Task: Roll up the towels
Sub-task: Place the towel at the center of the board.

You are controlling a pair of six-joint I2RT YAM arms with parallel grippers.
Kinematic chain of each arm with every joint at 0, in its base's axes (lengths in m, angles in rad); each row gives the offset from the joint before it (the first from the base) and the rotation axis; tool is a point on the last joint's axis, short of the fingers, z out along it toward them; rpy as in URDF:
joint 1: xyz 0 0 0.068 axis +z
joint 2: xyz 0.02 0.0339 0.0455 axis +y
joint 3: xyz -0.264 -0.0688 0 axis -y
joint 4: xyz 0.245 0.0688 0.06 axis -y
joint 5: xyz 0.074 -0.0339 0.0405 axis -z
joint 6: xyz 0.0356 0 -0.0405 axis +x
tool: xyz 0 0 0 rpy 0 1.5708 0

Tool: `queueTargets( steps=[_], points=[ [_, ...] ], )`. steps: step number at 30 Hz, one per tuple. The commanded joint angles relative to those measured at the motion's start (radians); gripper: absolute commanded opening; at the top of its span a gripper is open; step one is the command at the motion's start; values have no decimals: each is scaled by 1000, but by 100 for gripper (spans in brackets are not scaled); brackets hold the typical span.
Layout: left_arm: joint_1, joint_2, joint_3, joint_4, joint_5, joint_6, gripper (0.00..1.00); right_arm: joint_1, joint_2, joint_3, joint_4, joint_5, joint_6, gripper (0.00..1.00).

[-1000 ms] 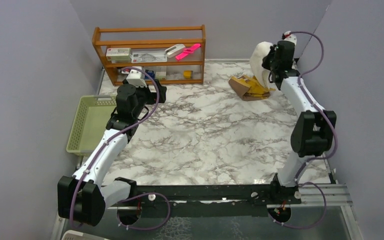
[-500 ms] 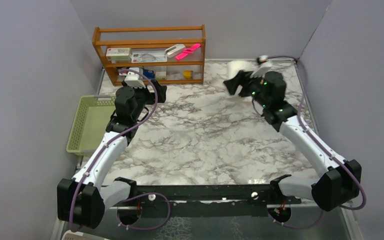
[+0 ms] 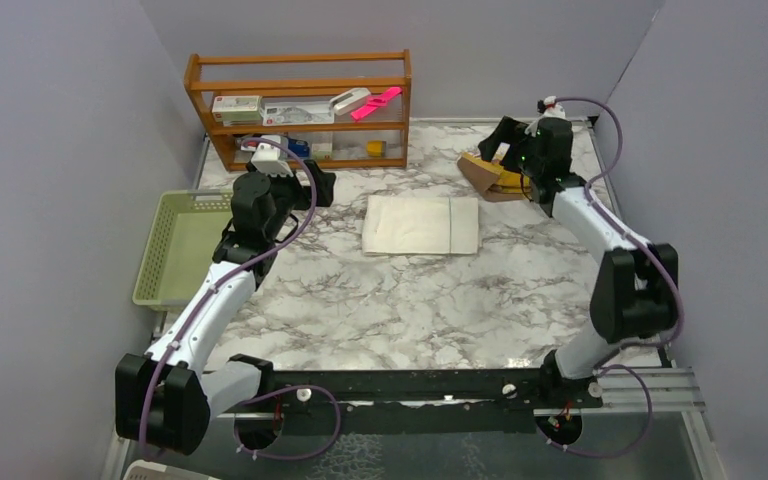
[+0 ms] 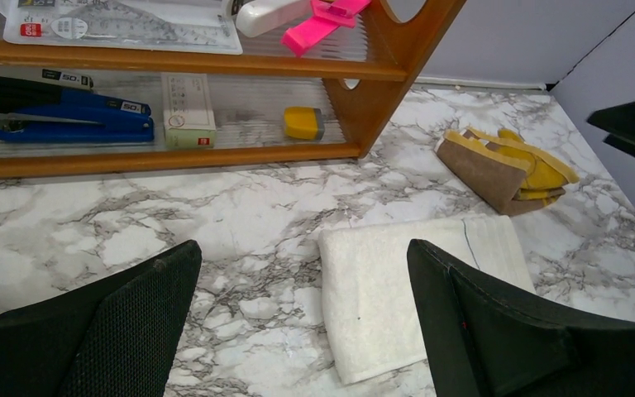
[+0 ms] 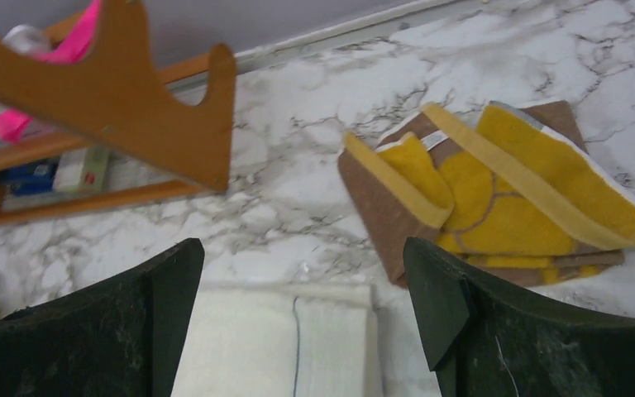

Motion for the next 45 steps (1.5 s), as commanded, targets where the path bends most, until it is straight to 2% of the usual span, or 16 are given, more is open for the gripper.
queueTargets(
  steps=[1,3,5,11,19,22,25,28,33,36,39,43,45],
  points=[
    [-3,-17,30,12,51,-1,99,-38,257,185,-84,-82,35,86],
    [-3,0,29,22,83,-13,99,-39,376,294,-141,-124,8,78],
    [-3,32,27,39,124,-28,99,-38,469,370,-171,-136,0,75],
    [-35,204,46,74,210,-73,98,-57,673,534,-258,-95,-13,73],
    [-216,445,130,105,198,-52,96,-268,704,458,-169,-68,133,73],
    [-296,549,189,106,167,-63,96,-287,662,447,-168,-77,127,73],
    [-380,641,260,124,126,-63,96,-260,509,315,-42,-165,122,73],
    [-453,716,330,136,92,-39,96,-186,291,152,39,-168,117,73],
    [-554,808,415,136,-8,78,96,-104,-205,-157,205,-216,205,74],
    [-580,859,438,151,5,107,96,-100,-523,-300,357,-254,308,84],
    [-615,909,466,174,34,133,96,-100,-707,-274,348,-268,381,95],
    [-675,983,521,174,1,162,96,-100,-754,-141,242,-321,471,97],
    [-688,1017,544,168,-34,149,95,-100,-759,-128,263,-353,532,98]
  ],
)
